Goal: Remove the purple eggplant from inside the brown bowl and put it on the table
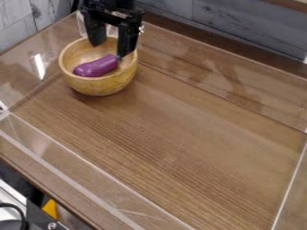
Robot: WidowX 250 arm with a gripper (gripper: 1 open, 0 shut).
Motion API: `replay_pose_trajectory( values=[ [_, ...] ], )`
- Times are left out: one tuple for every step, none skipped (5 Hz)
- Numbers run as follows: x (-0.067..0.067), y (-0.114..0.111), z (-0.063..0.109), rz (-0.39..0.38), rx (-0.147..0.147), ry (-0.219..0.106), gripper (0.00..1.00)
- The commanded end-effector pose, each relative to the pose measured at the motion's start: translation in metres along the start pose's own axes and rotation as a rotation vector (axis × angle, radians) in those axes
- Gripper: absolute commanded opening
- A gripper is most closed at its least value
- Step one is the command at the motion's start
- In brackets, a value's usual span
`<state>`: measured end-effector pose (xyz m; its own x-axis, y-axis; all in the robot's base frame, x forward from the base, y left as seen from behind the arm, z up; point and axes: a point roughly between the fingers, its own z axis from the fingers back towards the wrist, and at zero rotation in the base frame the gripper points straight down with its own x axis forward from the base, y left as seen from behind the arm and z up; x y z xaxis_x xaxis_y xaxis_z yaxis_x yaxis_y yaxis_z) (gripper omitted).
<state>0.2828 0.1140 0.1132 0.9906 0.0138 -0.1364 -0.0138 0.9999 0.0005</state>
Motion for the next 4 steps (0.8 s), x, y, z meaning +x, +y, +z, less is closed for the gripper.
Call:
replay_pose_trajectory(
  values=[
    [0.0067, 0.0115, 0.0150, 0.002, 0.029, -0.058, 1.00],
    [0.0093, 0.0153, 0.0129, 0.000, 0.029, -0.058, 1.00],
    [0.0123, 0.0184, 0.0122, -0.004, 0.029, -0.062, 1.00],
    [0.0157, 0.0213, 0.0112, -0.005, 0.027, -0.065, 1.00]
  ],
)
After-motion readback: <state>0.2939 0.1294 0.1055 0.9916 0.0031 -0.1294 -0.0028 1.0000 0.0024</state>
